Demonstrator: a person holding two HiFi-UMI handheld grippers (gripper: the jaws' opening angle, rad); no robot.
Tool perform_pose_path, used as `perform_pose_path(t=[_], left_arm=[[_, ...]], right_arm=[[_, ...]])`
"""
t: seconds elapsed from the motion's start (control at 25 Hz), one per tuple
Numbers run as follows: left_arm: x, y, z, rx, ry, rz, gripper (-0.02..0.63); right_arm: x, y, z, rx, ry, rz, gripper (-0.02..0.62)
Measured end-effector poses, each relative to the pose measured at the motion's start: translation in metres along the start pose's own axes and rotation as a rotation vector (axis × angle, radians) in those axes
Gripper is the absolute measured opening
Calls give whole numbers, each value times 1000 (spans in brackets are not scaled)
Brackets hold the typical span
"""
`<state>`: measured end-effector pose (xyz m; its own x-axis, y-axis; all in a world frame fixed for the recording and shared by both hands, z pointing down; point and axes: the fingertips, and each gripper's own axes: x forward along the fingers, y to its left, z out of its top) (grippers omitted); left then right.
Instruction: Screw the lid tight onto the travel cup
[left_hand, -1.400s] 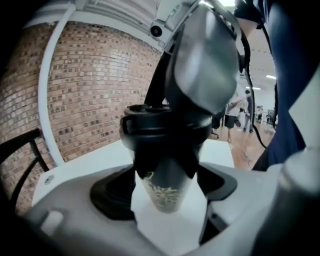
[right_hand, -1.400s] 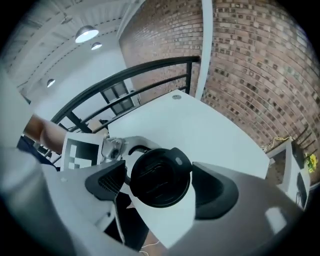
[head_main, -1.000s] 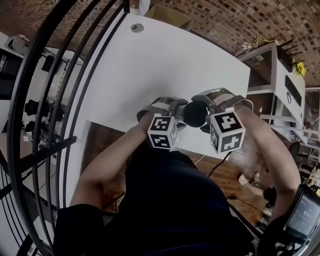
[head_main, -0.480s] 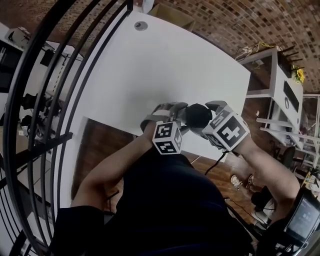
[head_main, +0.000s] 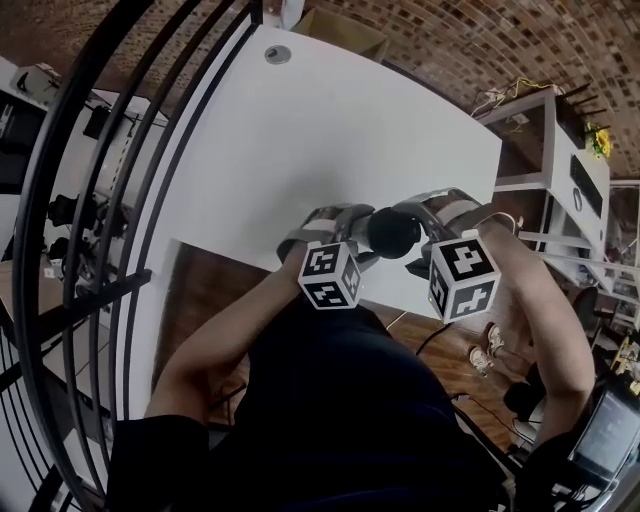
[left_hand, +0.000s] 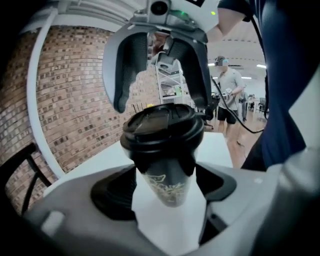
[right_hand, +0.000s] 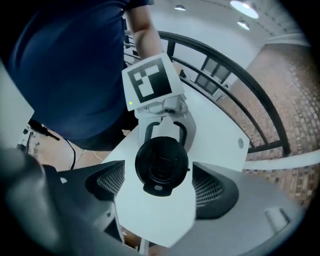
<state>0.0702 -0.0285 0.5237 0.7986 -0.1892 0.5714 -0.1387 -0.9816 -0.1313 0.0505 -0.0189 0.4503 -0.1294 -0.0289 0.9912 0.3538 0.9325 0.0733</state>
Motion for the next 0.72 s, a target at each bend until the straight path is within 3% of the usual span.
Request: perform_pose_path(t=[0.24,0.48,0.64,0.72], left_arm=[[0,0,-2,11,12,-14,373],[-3,3,-9,-73,38,35,373],[-14,-2,-14,-135,54,57,373],[-29,4,-20,-188,59,76,360]], right_arm=[[14,-9,10,127,-35,4,387],[16,-25,11,660,-58,-83,371],[-1,-26,13,728,-158,-175,371],[-36,-33,4,772,-261,-290,352]])
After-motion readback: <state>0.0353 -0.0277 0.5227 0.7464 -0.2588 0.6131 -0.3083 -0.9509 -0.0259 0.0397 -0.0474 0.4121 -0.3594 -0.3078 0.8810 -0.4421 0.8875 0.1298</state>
